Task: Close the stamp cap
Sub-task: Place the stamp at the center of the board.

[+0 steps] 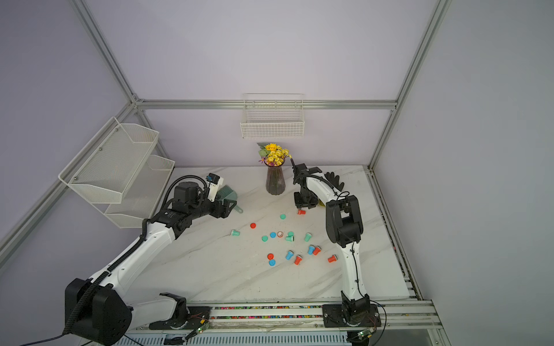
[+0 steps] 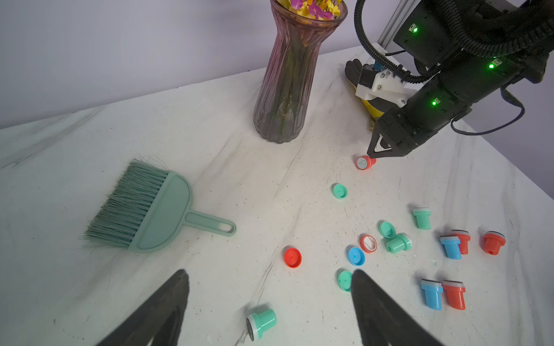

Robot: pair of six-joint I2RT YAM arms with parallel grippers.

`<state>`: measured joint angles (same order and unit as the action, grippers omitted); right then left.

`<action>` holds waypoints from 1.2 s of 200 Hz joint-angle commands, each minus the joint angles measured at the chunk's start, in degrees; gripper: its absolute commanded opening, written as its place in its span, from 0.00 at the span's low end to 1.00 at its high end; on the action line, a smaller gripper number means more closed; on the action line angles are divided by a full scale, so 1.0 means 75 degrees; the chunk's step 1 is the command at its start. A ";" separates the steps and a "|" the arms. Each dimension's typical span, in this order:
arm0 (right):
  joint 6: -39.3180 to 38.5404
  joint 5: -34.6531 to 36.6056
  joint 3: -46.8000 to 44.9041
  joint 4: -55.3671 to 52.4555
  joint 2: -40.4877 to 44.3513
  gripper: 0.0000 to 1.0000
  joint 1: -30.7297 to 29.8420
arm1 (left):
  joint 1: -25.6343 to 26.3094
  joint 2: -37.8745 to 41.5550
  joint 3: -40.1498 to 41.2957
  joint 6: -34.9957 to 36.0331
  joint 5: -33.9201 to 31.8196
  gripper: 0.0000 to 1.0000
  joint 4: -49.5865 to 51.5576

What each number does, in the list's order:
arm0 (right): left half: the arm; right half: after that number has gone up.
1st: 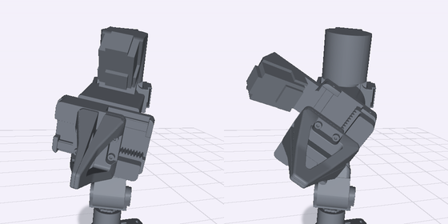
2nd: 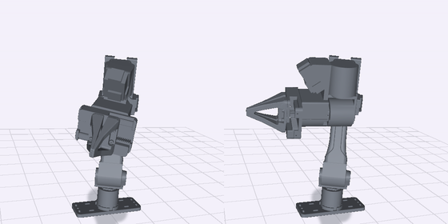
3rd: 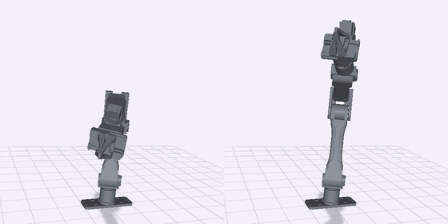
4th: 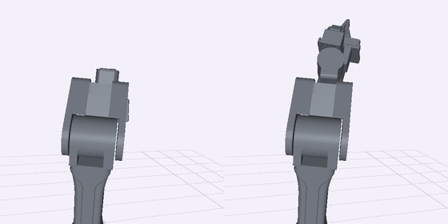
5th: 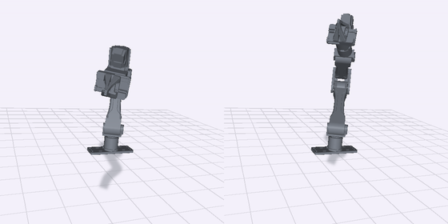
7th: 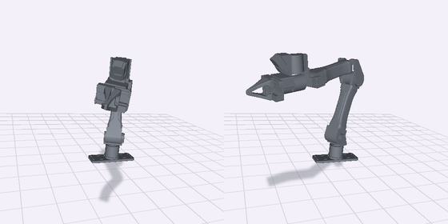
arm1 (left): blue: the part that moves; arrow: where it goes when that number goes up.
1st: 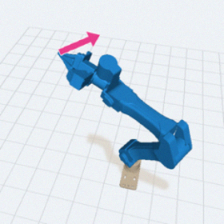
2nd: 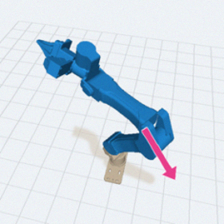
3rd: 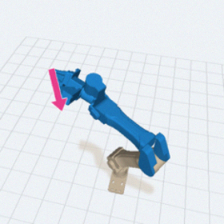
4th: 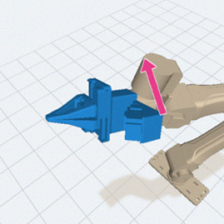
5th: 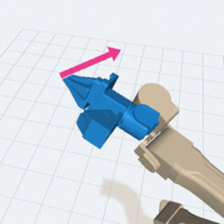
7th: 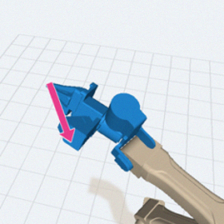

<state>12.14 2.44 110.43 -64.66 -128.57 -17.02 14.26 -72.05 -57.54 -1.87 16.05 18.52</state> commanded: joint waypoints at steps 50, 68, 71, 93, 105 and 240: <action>0.0033 -0.0397 -0.0356 0.0275 -0.0176 0.45 0.0022 | -0.0027 0.0150 -0.0282 0.0021 0.0068 0.84 -0.0150; 0.0022 -0.0545 -0.0349 0.0296 -0.0267 0.46 0.0027 | -0.0027 0.0144 -0.0276 0.0018 0.0074 0.84 -0.0139; 0.0022 -0.0562 -0.0365 0.0301 -0.0270 0.46 0.0030 | -0.0022 0.0142 -0.0288 0.0025 0.0074 0.84 -0.0138; 0.0016 -0.0732 -0.0460 0.0403 -0.0319 0.47 0.0019 | -0.0027 0.0126 -0.0298 0.0027 0.0067 0.84 -0.0118; -0.0001 -0.0814 -0.0503 0.0454 -0.0350 0.47 0.0021 | -0.0032 0.0130 -0.0300 0.0031 0.0068 0.84 -0.0118; 0.0010 -0.1302 -0.0754 0.0759 -0.0449 0.46 -0.0010 | -0.0021 0.0086 -0.0297 0.0039 0.0040 0.84 -0.0091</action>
<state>12.14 -7.31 106.48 -59.22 -130.72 -16.84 14.26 -72.05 -57.54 -1.87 16.05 18.59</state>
